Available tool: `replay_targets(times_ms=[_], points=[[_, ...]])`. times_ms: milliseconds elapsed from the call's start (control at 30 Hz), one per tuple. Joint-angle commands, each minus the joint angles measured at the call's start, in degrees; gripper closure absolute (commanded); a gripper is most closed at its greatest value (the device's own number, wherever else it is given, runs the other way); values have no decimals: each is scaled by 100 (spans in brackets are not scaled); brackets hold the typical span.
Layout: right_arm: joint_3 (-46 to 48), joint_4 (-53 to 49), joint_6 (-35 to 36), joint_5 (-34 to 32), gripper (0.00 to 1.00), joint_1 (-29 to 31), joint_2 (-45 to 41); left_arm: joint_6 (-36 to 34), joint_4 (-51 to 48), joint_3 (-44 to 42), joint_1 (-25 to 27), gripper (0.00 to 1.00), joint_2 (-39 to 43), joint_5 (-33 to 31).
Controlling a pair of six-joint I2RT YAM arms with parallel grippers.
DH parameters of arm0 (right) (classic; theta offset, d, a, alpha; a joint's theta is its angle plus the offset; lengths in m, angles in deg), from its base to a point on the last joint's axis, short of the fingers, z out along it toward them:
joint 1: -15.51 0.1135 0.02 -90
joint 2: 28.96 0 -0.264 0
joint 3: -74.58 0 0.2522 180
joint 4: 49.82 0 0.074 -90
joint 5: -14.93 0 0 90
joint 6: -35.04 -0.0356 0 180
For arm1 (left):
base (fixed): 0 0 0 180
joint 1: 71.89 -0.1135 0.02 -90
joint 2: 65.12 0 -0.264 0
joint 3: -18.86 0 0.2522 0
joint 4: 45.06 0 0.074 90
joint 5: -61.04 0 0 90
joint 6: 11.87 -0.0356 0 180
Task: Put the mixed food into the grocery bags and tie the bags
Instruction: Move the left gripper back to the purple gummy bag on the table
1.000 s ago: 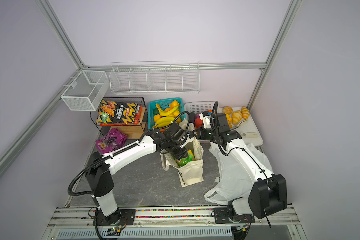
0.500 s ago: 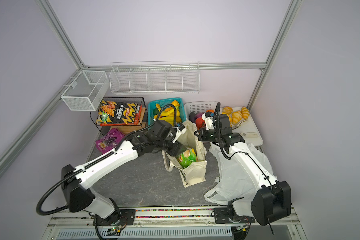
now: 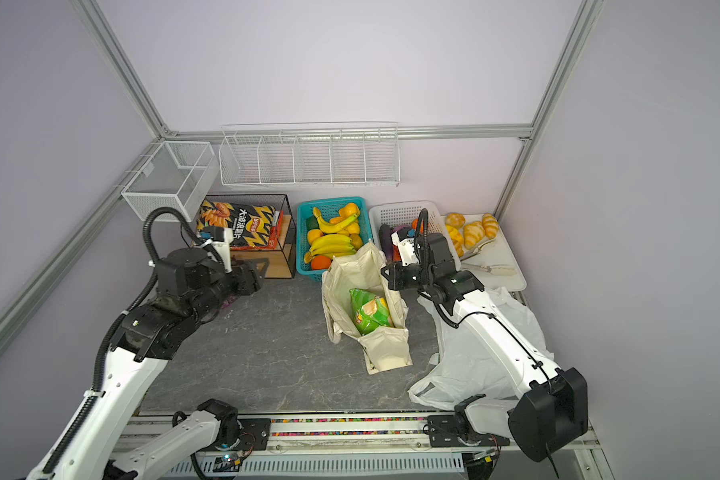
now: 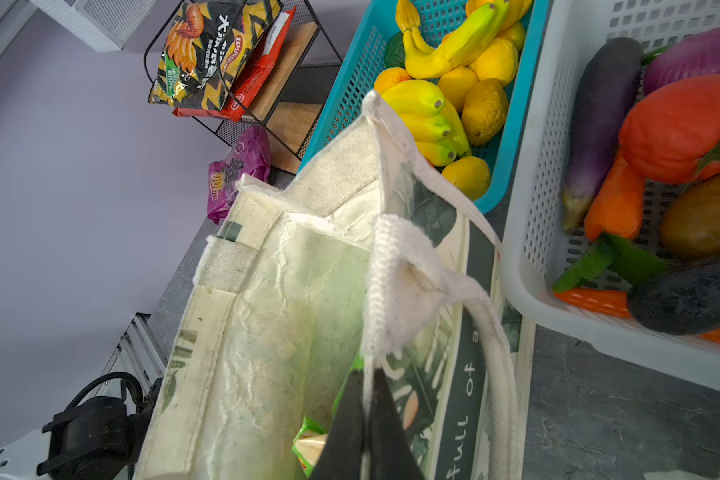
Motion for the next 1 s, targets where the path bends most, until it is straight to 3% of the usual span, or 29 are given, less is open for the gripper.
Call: replay_targets(times_ms=[0,100,200,333,467,667,967], points=[[123,250,115,25,93,101,-9,678,-278,-803,-1029,33,186,-78],[206,356,133,40,93,109,3,1525,754,-1877,-2167,33,103,648],[217,361,167,112,93,109,15,2238,1824,-2644,-2826,32,-111,694],[258,392,168,257,93,109,19,2349,2410,-2850,-3036,29,-700,-31],[322,475,175,343,93,104,53,2315,3066,-2911,-3619,22,-1433,-1],[428,579,139,518,93,104,108,2178,3360,-2534,-4068,18,-2535,174],[454,651,97,644,93,102,212,2028,3956,-2062,-4144,22,-3989,1348]])
